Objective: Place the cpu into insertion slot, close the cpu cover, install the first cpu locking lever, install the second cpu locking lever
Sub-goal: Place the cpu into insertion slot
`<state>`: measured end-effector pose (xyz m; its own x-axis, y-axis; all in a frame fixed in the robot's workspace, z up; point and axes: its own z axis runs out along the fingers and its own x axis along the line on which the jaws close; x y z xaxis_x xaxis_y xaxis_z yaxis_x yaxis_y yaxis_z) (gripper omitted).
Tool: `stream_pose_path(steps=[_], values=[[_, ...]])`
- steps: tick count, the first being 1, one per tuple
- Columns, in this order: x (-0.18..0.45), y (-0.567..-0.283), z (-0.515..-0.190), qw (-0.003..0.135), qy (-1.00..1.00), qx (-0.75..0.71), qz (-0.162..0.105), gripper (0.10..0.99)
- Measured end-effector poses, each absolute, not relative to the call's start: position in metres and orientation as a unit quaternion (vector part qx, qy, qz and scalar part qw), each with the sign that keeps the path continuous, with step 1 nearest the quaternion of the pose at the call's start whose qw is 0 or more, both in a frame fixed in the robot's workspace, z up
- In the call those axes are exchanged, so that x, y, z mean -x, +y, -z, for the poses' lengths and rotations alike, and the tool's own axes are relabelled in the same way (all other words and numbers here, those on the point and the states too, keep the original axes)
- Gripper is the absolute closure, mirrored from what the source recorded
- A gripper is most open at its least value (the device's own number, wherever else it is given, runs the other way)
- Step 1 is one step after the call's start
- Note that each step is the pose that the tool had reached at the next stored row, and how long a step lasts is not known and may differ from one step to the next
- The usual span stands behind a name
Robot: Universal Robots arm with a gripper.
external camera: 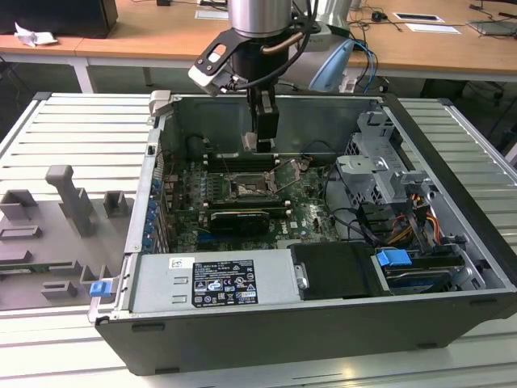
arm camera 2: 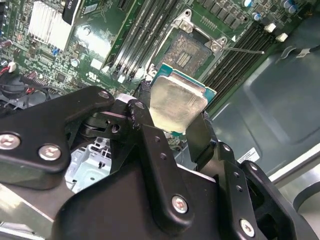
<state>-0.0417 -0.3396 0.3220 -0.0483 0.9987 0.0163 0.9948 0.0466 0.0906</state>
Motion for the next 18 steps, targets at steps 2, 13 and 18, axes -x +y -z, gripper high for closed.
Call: stream_pose_path(steps=[2,13,18], values=[[0.042,-0.34,-0.32,0.031,0.723,-0.689,-0.043,0.557],[0.044,-0.34,-0.303,0.036,0.722,-0.689,-0.048,0.557],[0.044,-0.34,-0.294,0.037,0.714,-0.698,-0.048,0.557]])
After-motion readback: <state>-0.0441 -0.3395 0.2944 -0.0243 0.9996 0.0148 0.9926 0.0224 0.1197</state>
